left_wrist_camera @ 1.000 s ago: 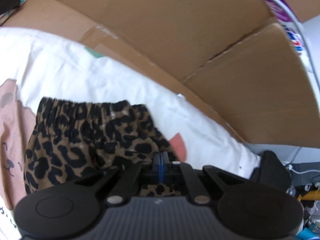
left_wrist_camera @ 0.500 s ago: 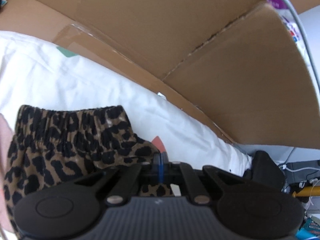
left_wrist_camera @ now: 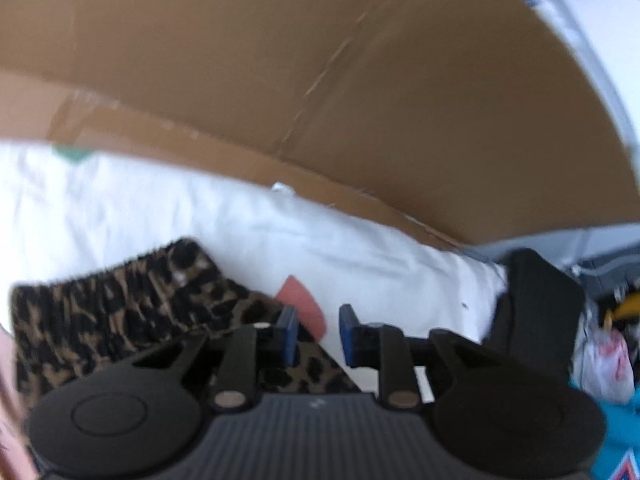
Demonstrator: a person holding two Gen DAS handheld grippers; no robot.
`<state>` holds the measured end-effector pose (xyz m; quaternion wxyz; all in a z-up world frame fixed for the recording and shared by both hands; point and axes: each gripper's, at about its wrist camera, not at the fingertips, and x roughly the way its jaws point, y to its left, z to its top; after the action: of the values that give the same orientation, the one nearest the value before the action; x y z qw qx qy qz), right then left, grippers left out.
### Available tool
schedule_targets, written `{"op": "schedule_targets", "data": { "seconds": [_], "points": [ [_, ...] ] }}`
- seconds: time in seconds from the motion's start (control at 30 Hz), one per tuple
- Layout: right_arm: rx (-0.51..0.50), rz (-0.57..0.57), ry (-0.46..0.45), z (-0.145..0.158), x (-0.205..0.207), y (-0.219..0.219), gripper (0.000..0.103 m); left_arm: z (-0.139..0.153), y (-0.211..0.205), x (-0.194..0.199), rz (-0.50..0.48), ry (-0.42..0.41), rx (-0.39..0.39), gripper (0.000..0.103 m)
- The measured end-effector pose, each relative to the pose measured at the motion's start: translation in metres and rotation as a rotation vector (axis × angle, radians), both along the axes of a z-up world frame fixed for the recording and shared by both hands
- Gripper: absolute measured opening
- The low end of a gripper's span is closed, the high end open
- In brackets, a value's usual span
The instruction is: Fold clothes
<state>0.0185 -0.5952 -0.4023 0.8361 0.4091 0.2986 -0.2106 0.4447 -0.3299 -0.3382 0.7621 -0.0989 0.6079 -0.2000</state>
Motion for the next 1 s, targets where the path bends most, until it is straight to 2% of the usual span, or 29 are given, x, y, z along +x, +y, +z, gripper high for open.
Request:
{"op": "schedule_targets", "data": {
  "seconds": [0.13, 0.23, 0.33, 0.5, 0.67, 1.0],
  "points": [
    [-0.074, 0.011, -0.03, 0.017, 0.002, 0.005, 0.022, 0.033, 0.013, 0.0, -0.066, -0.062, 0.021, 0.025],
    [-0.115, 0.04, -0.054, 0.028, 0.011, 0.011, 0.022, 0.045, 0.025, 0.007, -0.109, -0.108, 0.087, 0.026],
    [-0.105, 0.088, -0.071, 0.029, 0.026, 0.019, 0.022, 0.043, 0.038, 0.009, -0.162, -0.129, 0.166, 0.026],
    [-0.074, 0.195, -0.079, 0.026, 0.05, 0.039, 0.022, 0.026, 0.053, 0.006, -0.241, -0.103, 0.198, 0.026],
    [-0.046, 0.315, -0.065, 0.022, 0.081, 0.06, 0.022, 0.005, 0.052, -0.001, -0.303, -0.123, 0.219, 0.025],
    [-0.114, 0.442, 0.003, 0.017, 0.141, 0.077, 0.022, -0.021, 0.051, 0.006, -0.34, -0.17, 0.188, 0.024]
  ]
}}
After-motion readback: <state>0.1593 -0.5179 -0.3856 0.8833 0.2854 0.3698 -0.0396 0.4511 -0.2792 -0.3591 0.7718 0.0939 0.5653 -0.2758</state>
